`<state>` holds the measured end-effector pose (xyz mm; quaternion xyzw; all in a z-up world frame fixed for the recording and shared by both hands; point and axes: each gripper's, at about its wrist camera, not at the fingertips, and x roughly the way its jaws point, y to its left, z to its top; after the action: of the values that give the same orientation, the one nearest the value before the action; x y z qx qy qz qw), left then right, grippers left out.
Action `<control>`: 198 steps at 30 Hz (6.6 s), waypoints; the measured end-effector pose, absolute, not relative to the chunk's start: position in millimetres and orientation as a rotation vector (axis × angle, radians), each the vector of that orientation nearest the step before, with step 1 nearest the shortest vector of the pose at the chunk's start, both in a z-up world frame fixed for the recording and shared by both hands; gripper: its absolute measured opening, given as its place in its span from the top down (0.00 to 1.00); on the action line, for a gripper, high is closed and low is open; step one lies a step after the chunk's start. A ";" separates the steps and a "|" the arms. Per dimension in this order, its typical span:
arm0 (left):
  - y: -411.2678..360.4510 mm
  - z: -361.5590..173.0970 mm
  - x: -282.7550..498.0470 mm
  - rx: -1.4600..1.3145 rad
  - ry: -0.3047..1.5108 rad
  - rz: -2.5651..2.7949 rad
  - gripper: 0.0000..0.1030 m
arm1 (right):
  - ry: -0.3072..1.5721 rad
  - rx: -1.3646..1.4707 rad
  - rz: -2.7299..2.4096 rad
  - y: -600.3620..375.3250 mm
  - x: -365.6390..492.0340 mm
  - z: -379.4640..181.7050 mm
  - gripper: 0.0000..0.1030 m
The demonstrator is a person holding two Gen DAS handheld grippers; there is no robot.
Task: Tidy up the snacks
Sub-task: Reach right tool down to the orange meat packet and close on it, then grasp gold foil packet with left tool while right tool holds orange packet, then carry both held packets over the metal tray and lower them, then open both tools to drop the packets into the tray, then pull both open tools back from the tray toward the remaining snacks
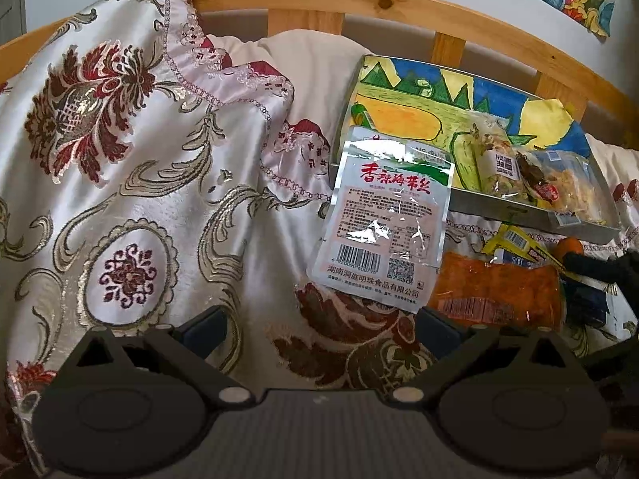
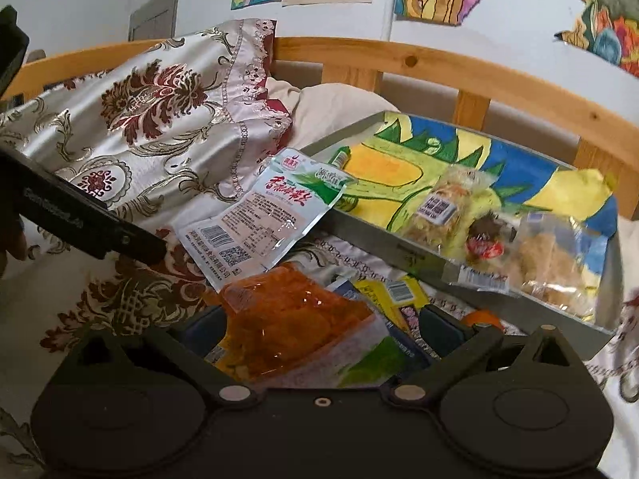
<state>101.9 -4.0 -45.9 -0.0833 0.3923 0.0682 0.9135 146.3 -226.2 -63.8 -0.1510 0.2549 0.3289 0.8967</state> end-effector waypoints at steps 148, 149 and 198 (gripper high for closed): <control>-164.8 -6.2 356.7 -0.010 0.713 -0.309 0.49 | 0.256 -0.020 0.205 -323.2 281.7 -35.1 0.27; -164.5 -5.7 356.4 -0.016 0.713 -0.309 0.48 | 0.255 -0.019 0.205 -323.4 281.9 -35.1 0.26; -34.9 63.1 163.3 -0.147 0.406 0.052 0.01 | 0.102 -0.079 0.213 -267.9 154.0 60.6 0.01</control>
<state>163.3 -34.9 63.1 -0.0728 0.2014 0.0257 0.9765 154.0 -267.9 60.6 -0.0393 0.0511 0.1060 0.9923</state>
